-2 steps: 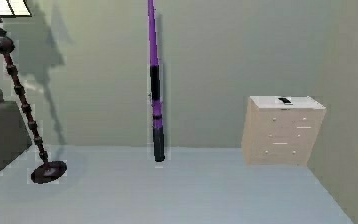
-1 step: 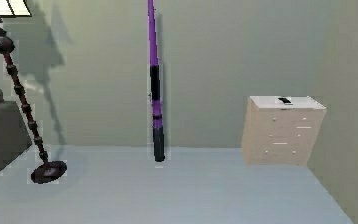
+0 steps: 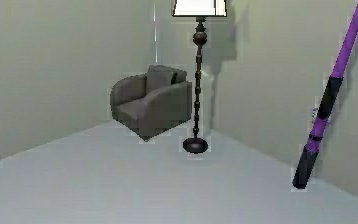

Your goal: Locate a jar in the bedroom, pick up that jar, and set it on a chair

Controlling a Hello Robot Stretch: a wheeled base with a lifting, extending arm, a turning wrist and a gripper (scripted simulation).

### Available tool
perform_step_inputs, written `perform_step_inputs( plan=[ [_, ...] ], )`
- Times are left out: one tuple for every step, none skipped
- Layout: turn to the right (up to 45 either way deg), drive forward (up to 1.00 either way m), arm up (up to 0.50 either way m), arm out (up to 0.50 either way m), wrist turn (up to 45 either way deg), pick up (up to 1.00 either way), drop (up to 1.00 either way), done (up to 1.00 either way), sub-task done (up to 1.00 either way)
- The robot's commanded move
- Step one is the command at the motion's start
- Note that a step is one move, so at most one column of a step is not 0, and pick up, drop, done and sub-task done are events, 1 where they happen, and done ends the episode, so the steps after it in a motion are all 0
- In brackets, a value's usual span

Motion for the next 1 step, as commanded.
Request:
perform_step_inputs(
  plan=[
    [45.0,0.00,0.00,0.00,0.0,0.00,0.00,0.00,0.00]
  ],
)
